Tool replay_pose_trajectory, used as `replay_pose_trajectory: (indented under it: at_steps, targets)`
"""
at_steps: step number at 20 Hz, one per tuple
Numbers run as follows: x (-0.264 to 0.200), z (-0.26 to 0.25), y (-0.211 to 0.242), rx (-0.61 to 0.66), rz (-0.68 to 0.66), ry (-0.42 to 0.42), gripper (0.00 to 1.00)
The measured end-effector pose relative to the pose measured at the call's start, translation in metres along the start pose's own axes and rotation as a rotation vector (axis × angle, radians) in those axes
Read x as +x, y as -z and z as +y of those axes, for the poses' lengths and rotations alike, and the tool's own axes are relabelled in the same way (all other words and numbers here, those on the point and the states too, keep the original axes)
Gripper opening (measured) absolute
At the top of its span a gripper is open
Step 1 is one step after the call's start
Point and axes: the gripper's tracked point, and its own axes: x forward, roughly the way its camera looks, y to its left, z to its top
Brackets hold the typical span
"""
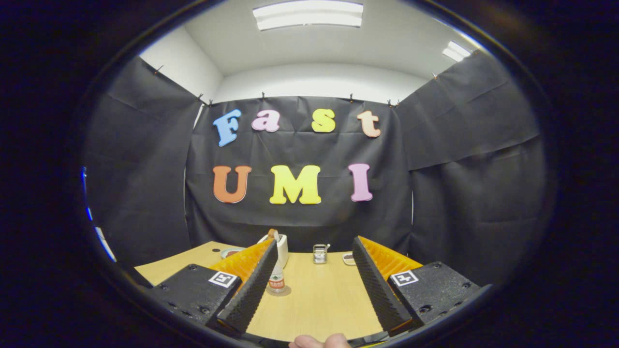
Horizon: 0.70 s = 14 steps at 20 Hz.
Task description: Take the bottle from table, then pour the juice into the cup, finally place the bottle on the coaster
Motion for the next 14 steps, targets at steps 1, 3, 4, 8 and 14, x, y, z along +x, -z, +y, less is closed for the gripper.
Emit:
replay_pose_trajectory:
  at_steps: [1,3,4,8,14]
  targets:
    - [-0.002,0.002,-0.004,0.004,-0.011,-0.004,0.99]
    - [-0.004,0.002,-0.010,-0.002,-0.025,-0.006,0.99]
    - [-0.005,0.004,-0.013,-0.006,-0.032,-0.010,0.99]
    - [-0.002,0.005,-0.016,-0.042,-0.044,-0.004,0.99]
    - [0.004,0.012,-0.018,-0.049,-0.044,-0.013,0.99]
